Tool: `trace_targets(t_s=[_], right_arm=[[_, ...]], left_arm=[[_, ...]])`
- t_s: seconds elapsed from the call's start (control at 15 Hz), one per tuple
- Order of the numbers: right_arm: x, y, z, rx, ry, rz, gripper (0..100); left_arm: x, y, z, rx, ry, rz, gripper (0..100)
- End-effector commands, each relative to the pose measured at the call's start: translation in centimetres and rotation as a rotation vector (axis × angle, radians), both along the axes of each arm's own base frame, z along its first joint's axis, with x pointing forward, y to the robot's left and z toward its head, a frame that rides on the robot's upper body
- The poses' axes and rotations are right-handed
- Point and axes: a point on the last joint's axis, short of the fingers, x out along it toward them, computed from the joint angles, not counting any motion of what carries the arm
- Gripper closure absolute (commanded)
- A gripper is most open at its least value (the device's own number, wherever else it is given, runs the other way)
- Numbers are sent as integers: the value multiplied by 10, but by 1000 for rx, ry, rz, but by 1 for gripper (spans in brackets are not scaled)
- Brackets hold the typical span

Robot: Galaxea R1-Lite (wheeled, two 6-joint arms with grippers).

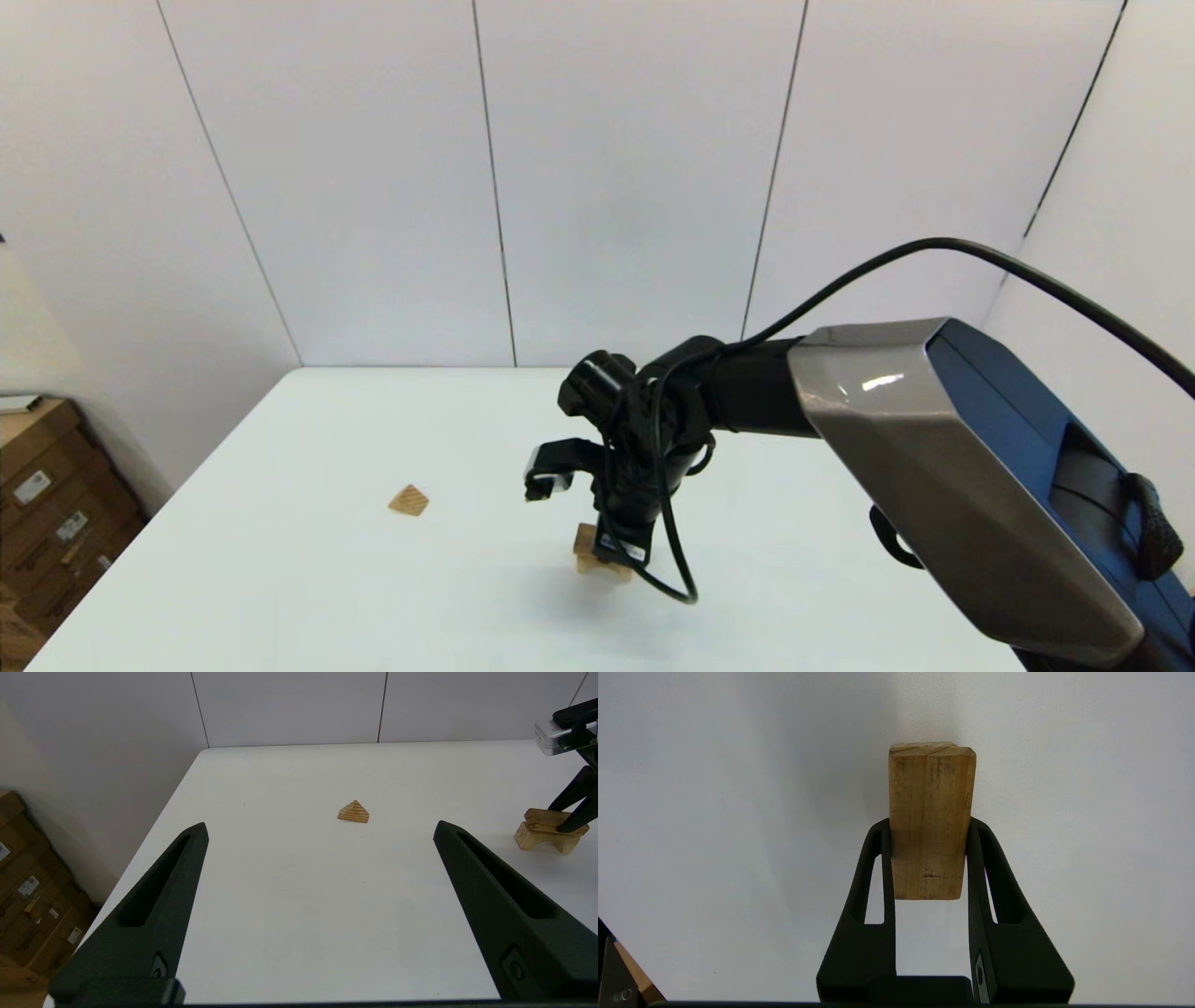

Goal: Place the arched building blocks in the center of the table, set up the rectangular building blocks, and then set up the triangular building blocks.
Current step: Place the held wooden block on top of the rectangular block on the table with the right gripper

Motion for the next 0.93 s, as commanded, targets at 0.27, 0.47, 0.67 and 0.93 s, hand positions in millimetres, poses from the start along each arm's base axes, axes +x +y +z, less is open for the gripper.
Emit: trace_targets(t_s=[0.27,0.47,0.67,0.93], right_arm=[[1,-1,-4,-13,5,12,100],[1,-1,-3,-13,2,17,100],[0,-1,-3,-12,1,17,100],[1,-1,-3,-16,-3,16,100]], left_arm=[[0,0,0,0,1,1,0],[0,0,0,0,1,1,0],[0,0,0,0,1,1,0],[0,0,0,0,1,1,0]])
